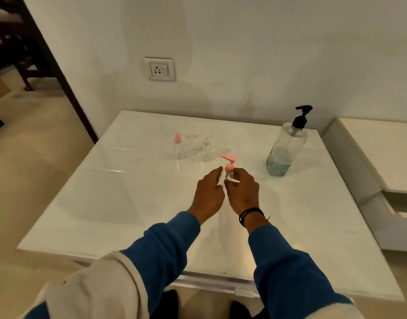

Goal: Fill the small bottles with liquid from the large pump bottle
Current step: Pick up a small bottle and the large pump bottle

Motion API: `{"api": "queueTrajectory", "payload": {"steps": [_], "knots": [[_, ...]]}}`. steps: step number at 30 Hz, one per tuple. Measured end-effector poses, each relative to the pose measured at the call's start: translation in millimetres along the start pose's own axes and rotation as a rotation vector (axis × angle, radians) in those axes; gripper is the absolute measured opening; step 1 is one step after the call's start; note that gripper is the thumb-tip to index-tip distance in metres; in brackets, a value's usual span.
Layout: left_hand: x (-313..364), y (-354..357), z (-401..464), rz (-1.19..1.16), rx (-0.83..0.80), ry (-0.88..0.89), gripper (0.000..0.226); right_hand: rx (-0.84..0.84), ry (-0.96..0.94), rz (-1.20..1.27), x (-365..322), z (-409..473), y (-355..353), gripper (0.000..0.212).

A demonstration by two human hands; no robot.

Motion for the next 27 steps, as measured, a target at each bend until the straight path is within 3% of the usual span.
{"api": "queueTrajectory", "payload": {"steps": [7,27], "knots": [[-14.7,-12.2,-49.4,-0.029,-0.06,-0.098,0.059,-0.098,0.017,-0.053,2.1,-44.1,-8.0,0.029],[-25.4,-9.5,-54.5,0.01,0.009,-0.168,0.054,-0.143,0.056,-0.15,15.3,-46.3,11.3,0.031]]}}
Point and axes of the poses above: each hand's wrist, its own z-axis towards the middle knuckle, its own y-axis out of the palm, x = y × z, the point moved 7 cm from there along z, towards the middle knuckle, and after that the axes turned 4 degrees about x, right-handed, at the moved point
